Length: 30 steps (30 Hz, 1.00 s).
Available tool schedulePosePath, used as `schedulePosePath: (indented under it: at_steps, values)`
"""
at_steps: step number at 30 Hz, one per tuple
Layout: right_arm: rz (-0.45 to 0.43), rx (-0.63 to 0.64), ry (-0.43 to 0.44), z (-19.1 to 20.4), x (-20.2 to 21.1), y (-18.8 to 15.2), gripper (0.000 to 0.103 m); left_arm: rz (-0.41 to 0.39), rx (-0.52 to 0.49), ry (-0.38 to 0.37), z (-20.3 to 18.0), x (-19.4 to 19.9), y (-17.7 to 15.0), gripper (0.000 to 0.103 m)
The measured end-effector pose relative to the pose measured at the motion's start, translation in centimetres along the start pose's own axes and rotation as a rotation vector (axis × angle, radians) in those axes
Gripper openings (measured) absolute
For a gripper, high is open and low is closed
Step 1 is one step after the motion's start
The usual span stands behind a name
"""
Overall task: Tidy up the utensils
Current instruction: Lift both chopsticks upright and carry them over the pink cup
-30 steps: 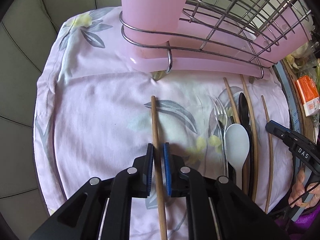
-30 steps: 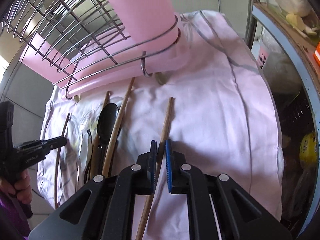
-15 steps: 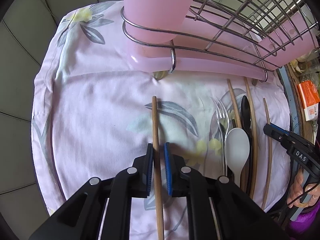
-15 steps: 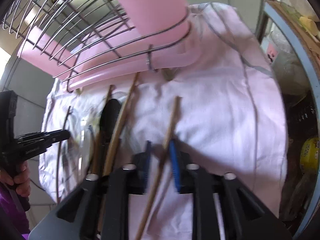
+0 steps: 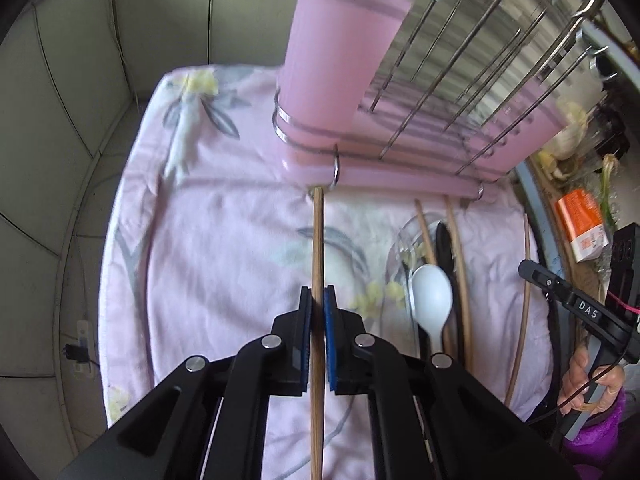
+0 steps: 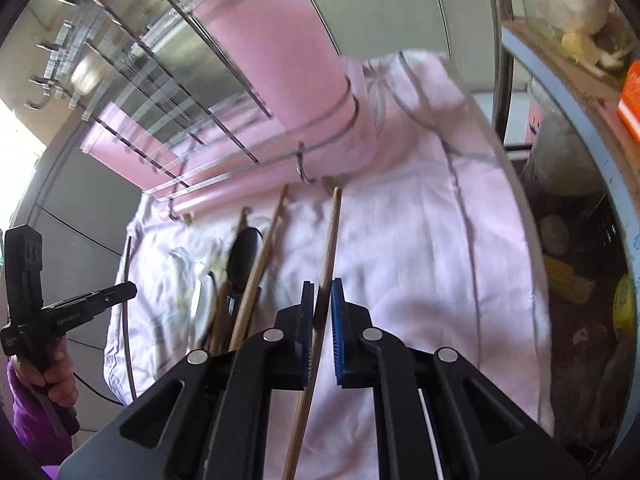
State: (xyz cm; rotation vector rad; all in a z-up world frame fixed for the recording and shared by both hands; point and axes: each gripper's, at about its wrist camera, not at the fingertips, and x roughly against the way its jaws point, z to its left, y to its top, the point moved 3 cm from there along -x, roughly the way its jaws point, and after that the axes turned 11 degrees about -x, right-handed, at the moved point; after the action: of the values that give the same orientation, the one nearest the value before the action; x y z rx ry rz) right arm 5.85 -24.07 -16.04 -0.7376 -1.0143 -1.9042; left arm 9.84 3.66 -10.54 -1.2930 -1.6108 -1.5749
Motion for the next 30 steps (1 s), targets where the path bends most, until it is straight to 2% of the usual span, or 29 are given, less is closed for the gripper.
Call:
schedulePosePath:
  at_steps: [9,16,25,30]
  values:
    - [-0.243,0.092,0.052,2.1,6.7,0.9,0.007,-0.317,-0.002,0.015,-0.4,8.3,1.5,0.005]
    - [-0.429,0.147,0.082,4.4,11.2,2.3,0.006,-0.522,0.020,0.023,-0.9,13.9,3.3,0.005]
    - [-0.556,0.167,0.152,7.1,16.3,6.6,0.006,-0.683,0.027,0.035,-1.1,20.5,7.6,0.005]
    - [-0.683,0.195,0.193,9.4,20.1,9.5,0.006,-0.776,0.047,0.043,-1.0,23.3,10.1,0.005]
